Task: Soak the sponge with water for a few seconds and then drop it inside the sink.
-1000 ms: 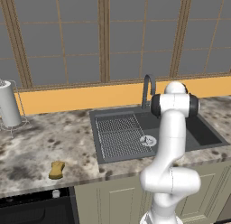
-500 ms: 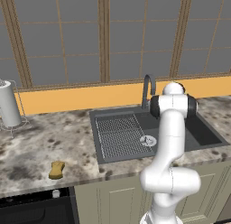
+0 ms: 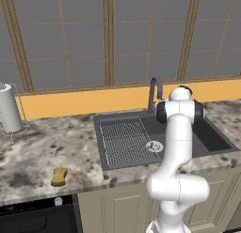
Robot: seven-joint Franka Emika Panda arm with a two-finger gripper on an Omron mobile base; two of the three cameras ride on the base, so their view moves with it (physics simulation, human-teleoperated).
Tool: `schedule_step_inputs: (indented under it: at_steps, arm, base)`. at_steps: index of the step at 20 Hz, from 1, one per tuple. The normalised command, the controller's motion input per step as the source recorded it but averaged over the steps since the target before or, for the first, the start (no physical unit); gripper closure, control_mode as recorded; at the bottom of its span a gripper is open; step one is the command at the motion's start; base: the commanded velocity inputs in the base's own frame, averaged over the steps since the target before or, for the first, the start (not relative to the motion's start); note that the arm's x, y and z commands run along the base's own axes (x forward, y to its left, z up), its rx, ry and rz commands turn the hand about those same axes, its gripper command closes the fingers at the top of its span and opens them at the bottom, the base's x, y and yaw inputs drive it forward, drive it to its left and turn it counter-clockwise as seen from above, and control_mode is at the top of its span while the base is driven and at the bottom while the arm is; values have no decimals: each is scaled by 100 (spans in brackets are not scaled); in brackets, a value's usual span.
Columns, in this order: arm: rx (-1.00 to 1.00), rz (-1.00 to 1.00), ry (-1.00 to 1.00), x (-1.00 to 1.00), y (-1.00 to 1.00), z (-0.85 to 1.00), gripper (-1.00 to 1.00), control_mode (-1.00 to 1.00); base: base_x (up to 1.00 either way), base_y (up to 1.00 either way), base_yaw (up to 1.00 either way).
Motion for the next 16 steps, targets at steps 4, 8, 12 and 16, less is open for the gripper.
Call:
schedule_step_inputs:
  at_steps: [4,8,12,16]
  arm:
    - [0,0,0,0,0,0,-100,-100]
    - [0,0,0,0,0,0,-100,-100]
    - [0,-6,-2,0,-28,-7,-100,-100]
    - [0,-12,0,0,-27,0,-100,-100]
  base:
    - [0,0,0]
    - [0,0,0]
    - [0,0,0]
    - [0,0,0]
